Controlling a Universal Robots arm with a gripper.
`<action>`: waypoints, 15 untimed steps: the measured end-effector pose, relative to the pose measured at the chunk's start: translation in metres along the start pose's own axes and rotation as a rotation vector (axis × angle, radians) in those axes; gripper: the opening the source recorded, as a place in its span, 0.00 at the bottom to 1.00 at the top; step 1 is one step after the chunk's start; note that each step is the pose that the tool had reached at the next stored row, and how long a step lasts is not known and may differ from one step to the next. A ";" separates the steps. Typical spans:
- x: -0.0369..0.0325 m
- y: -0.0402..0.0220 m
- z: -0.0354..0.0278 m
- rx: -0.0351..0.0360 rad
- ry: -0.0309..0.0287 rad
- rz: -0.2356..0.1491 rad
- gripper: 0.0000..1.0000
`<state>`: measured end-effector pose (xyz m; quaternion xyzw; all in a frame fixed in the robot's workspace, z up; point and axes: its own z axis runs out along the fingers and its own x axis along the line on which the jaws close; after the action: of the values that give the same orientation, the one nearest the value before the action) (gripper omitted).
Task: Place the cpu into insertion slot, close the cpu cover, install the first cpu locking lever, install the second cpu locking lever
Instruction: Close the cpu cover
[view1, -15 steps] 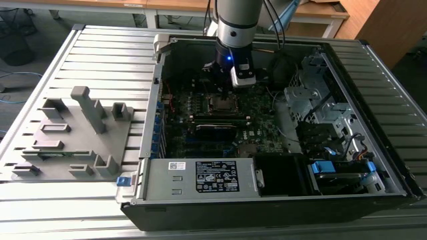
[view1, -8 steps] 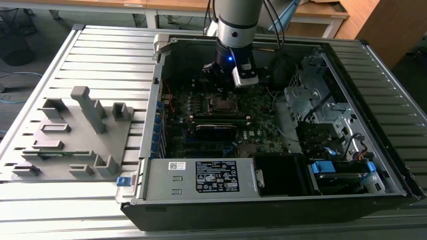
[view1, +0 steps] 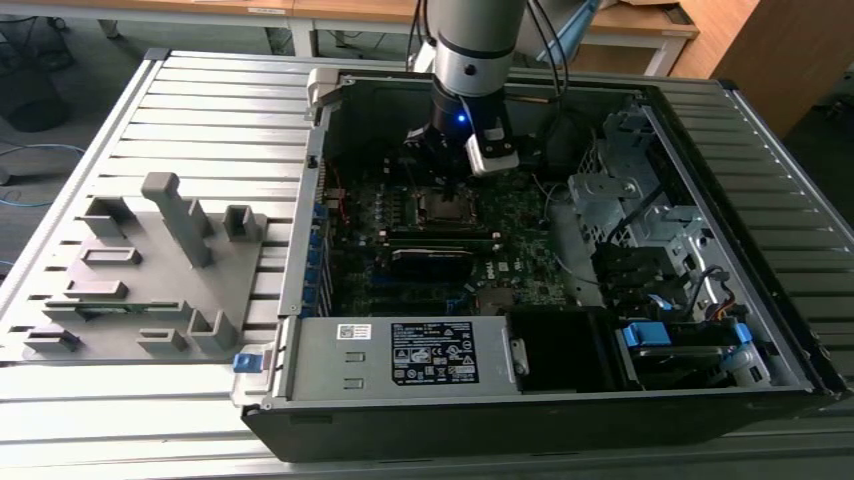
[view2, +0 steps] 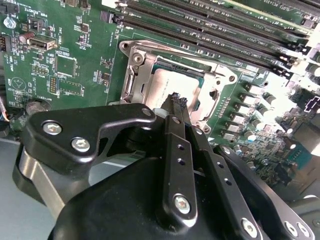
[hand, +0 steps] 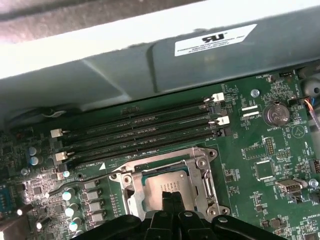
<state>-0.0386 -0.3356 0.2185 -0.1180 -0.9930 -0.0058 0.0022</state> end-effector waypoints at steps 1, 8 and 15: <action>0.0001 0.0000 0.0004 -0.0005 -0.0012 -0.002 0.11; 0.0003 -0.0001 0.0021 -0.0018 -0.0063 -0.050 0.11; 0.0033 -0.0008 0.0032 -0.0024 -0.0080 -0.078 0.11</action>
<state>-0.0420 -0.3355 0.2153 -0.0793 -0.9968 -0.0066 -0.0021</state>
